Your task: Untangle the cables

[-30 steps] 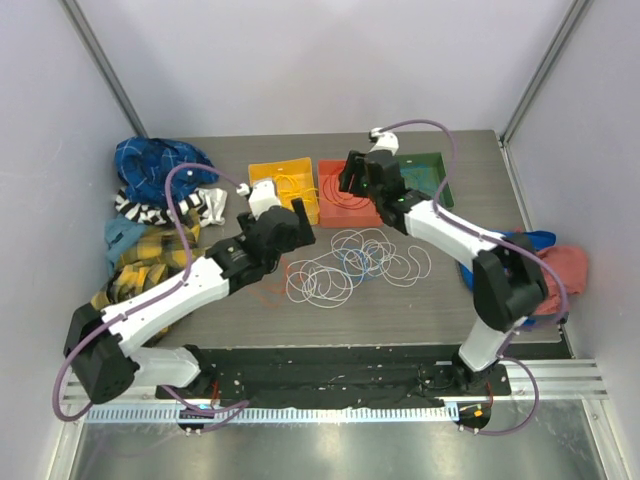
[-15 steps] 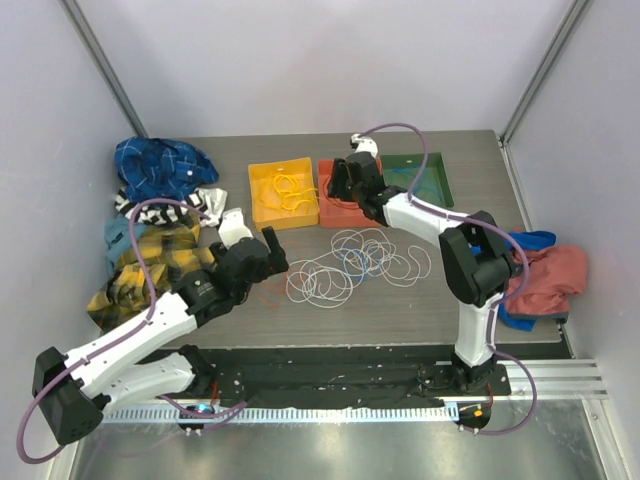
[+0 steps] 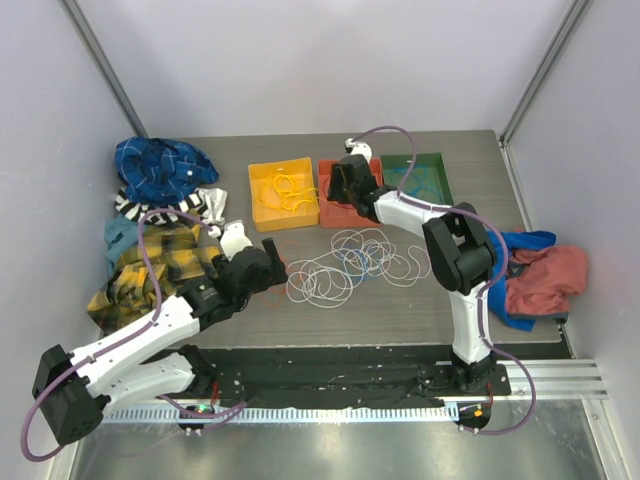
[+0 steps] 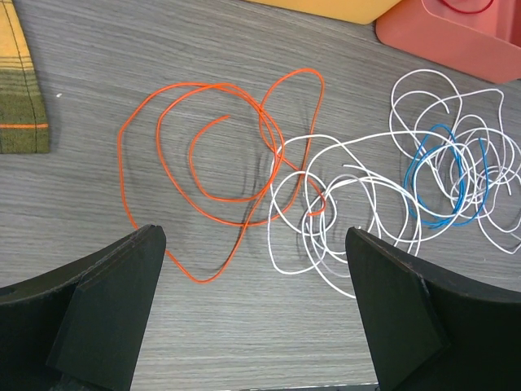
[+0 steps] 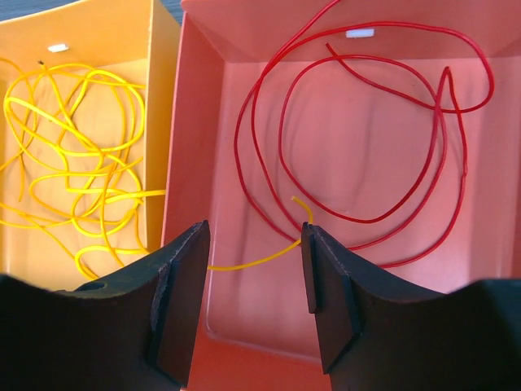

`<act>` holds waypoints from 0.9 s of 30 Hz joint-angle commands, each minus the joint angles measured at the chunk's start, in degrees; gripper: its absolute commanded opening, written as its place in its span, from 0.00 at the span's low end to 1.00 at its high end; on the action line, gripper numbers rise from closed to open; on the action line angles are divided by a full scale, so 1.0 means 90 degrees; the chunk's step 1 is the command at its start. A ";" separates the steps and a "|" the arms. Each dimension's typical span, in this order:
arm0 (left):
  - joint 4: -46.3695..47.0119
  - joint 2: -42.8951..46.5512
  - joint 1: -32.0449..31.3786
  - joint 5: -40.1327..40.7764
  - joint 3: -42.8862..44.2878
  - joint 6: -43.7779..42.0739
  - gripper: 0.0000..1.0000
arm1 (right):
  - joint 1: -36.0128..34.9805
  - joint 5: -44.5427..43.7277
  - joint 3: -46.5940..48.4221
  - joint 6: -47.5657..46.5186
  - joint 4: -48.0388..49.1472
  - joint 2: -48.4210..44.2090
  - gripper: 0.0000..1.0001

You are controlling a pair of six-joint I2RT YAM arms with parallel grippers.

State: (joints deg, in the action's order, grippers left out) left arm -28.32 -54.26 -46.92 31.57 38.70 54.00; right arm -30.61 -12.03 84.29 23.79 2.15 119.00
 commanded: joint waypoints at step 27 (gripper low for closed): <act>0.0177 -0.0289 -0.0002 -0.0051 -0.0013 0.0045 0.99 | 0.0208 -0.0245 0.0508 -0.0114 0.0346 0.0489 0.24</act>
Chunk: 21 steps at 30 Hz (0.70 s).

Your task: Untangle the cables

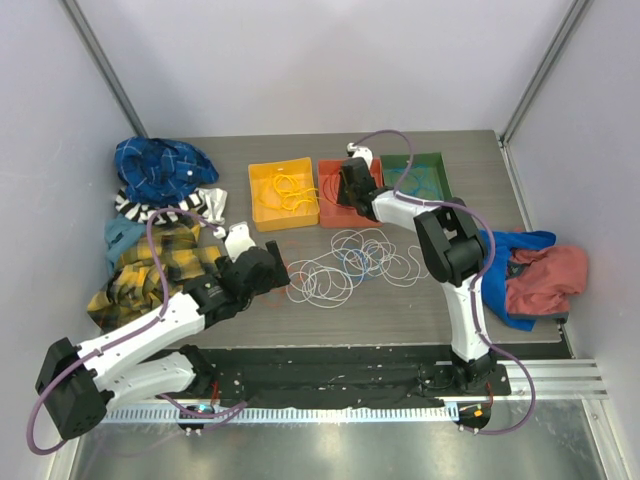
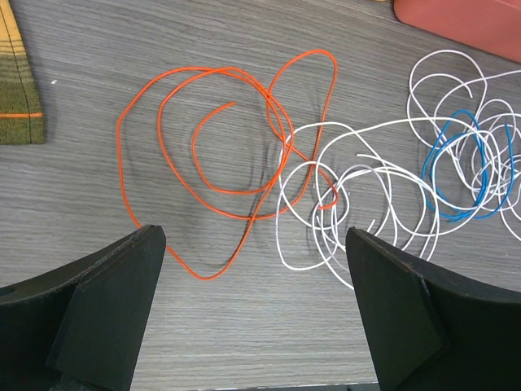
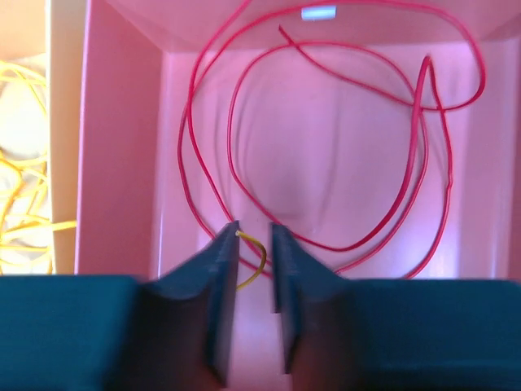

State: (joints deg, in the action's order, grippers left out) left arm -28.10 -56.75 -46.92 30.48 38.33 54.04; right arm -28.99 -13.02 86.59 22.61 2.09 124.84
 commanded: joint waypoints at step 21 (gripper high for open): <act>-0.0140 0.0866 -0.0002 0.0022 -0.0245 0.0362 0.99 | -0.0937 0.0059 0.0525 -0.0158 0.0325 -0.1636 0.01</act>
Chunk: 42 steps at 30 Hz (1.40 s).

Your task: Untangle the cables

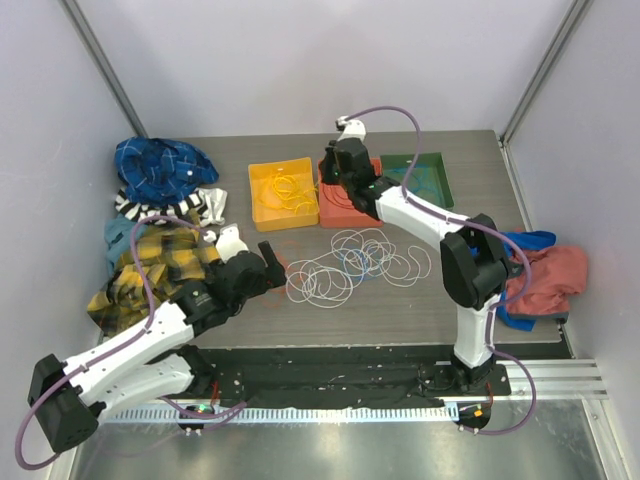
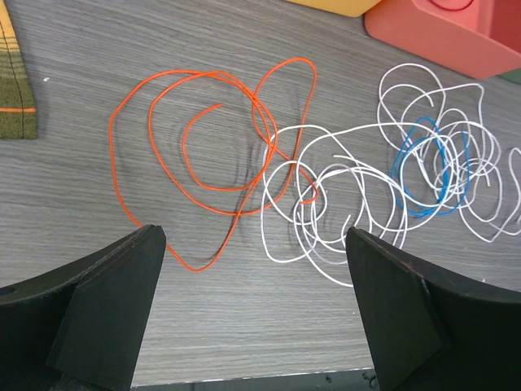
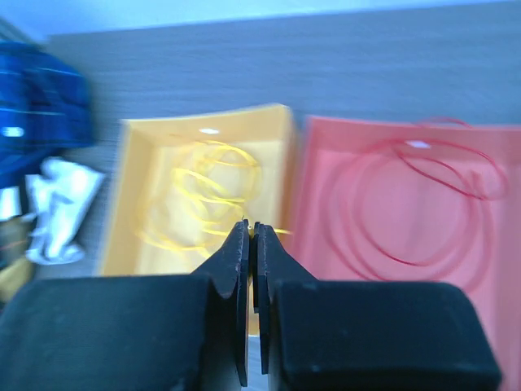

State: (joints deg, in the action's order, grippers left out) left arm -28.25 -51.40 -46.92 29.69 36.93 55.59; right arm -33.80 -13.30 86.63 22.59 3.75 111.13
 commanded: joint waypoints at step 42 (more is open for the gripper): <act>-0.0016 -0.2125 0.0076 0.1007 0.1169 -0.0179 1.00 | -0.1380 -0.0837 -0.2182 0.0517 -0.0270 -0.4036 0.70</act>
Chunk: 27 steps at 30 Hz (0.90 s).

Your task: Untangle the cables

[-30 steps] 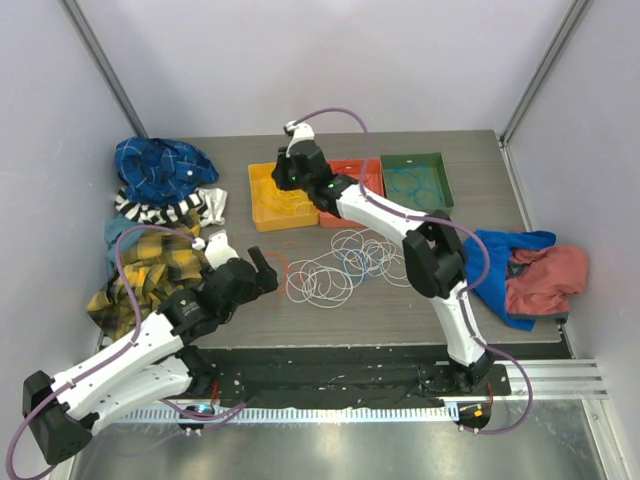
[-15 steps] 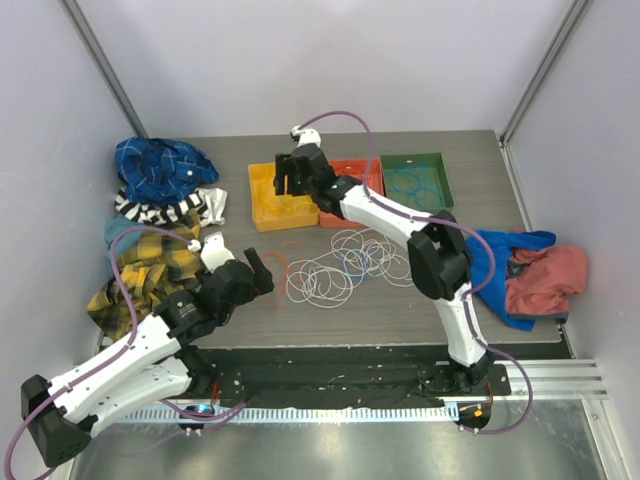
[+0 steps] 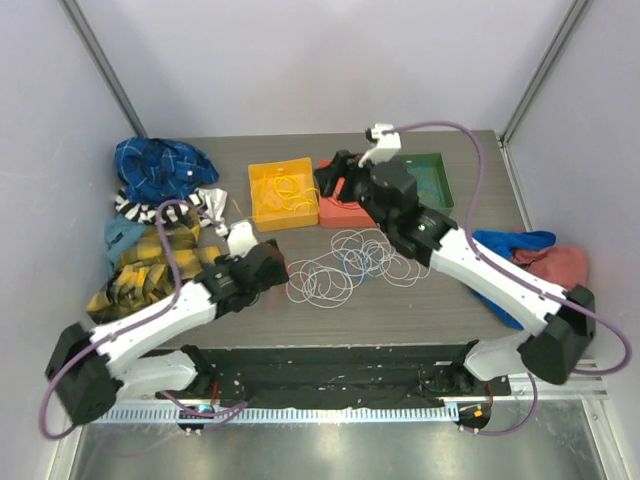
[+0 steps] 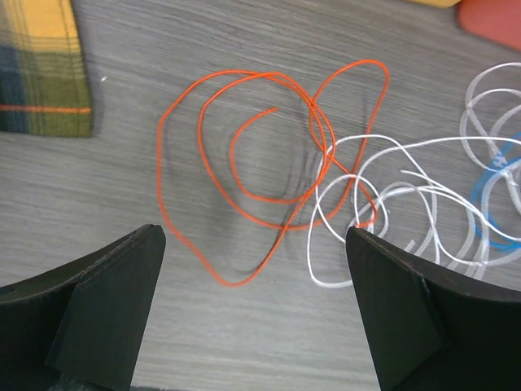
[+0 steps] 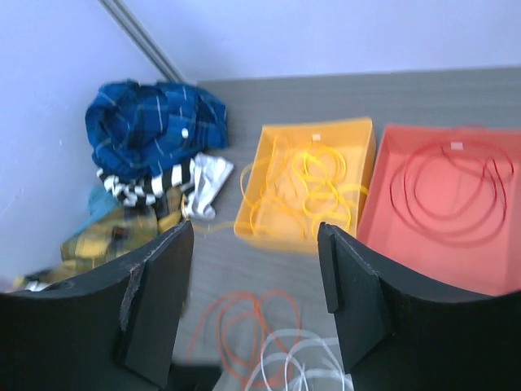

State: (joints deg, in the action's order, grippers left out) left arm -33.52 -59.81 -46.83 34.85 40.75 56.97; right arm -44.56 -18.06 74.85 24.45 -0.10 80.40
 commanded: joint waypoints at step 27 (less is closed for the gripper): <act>0.1488 -0.3414 0.0848 -0.0582 0.1527 -0.0754 0.00 | -0.0430 -0.0571 -0.2925 0.0399 -0.0595 -0.2576 0.64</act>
State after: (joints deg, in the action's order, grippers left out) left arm -20.40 -93.93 -39.33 27.75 53.78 50.41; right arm -48.27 -22.15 51.13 27.22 -5.82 59.05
